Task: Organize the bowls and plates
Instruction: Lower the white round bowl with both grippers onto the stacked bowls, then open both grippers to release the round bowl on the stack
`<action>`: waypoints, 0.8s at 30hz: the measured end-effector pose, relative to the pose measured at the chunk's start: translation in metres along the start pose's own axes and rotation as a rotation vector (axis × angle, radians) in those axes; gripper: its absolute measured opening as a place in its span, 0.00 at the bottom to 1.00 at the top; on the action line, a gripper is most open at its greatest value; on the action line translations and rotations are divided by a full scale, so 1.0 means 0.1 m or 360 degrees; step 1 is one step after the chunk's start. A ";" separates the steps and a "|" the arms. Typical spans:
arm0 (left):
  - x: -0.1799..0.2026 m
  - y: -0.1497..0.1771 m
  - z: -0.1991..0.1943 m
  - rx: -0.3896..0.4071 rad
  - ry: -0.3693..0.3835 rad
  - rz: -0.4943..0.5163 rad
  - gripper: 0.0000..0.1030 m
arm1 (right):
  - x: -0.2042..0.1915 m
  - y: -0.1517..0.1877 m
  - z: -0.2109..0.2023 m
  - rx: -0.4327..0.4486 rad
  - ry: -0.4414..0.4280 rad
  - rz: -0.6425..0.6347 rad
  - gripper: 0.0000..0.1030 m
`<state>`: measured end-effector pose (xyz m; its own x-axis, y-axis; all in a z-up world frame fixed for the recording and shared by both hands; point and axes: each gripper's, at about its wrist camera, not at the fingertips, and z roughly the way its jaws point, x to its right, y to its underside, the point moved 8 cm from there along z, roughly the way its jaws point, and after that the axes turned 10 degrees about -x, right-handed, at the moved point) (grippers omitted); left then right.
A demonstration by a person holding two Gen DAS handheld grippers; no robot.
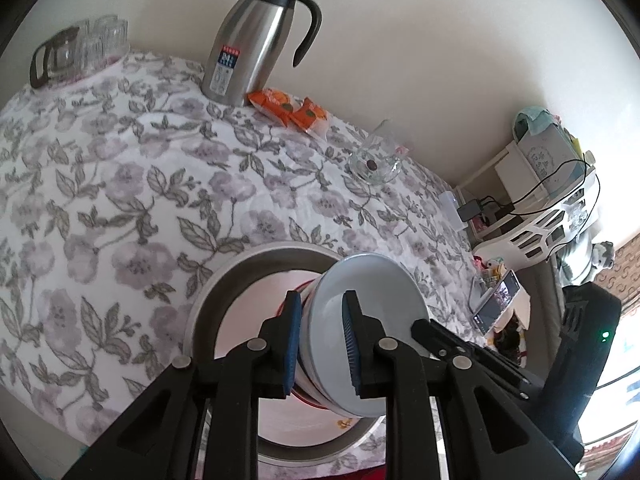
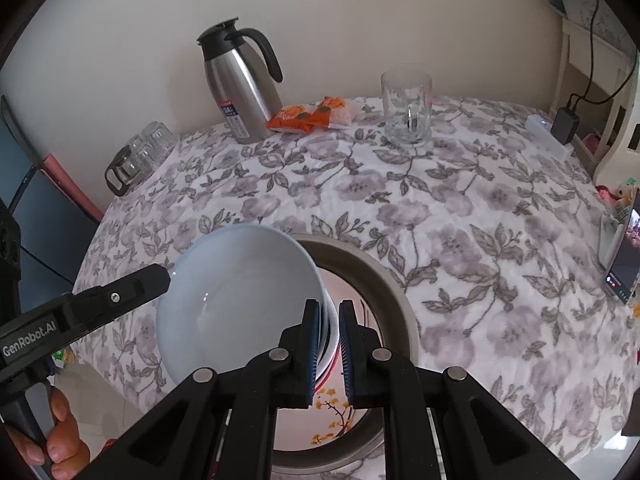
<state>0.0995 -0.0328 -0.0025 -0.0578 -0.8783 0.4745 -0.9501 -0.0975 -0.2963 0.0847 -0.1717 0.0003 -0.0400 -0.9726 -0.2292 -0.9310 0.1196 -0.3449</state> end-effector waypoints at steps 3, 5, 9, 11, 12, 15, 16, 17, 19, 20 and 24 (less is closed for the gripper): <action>-0.05 0.00 -0.06 0.0049 -0.0075 0.0019 0.21 | 0.01 -0.02 -0.06 0.0034 0.0014 0.0001 0.12; -0.08 -0.01 -0.11 0.0087 -0.0123 0.0030 0.22 | 0.01 -0.03 -0.07 0.0051 0.0016 0.0004 0.12; -0.19 -0.04 -0.19 0.0164 -0.0281 0.0031 0.51 | 0.01 -0.05 -0.08 0.0074 0.0055 -0.0006 0.24; -0.26 -0.04 -0.18 0.0168 -0.0378 0.0031 0.51 | 0.02 -0.05 -0.07 0.0072 0.0070 -0.0003 0.31; -0.30 -0.04 -0.16 0.0156 -0.0415 0.0021 0.52 | 0.02 -0.05 -0.06 0.0070 0.0076 0.0000 0.36; -0.40 -0.01 -0.08 0.0110 -0.0477 0.0000 0.70 | 0.04 -0.05 -0.05 0.0067 0.0094 0.0000 0.50; -0.42 -0.01 -0.06 0.0103 -0.0497 -0.0001 0.76 | 0.04 -0.05 -0.05 0.0070 0.0101 -0.0002 0.55; -0.44 0.00 -0.04 0.0099 -0.0516 0.0001 0.76 | 0.04 -0.05 -0.05 0.0072 0.0107 -0.0004 0.59; -0.45 0.03 -0.01 0.0088 -0.0528 0.0003 0.76 | 0.04 -0.06 -0.04 0.0081 0.0118 -0.0010 0.64; -0.45 0.03 -0.01 0.0089 -0.0531 0.0003 0.77 | 0.04 -0.06 -0.03 0.0082 0.0124 -0.0013 0.66; -0.50 0.04 -0.05 0.0138 -0.0569 -0.0011 0.89 | 0.05 -0.05 -0.01 0.0081 0.0144 -0.0024 0.76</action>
<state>0.0973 0.0133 -0.0229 0.0739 -0.9840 0.1619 -0.9196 -0.1300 -0.3706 0.0888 -0.1774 0.0021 -0.0612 -0.9881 -0.1412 -0.9122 0.1128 -0.3940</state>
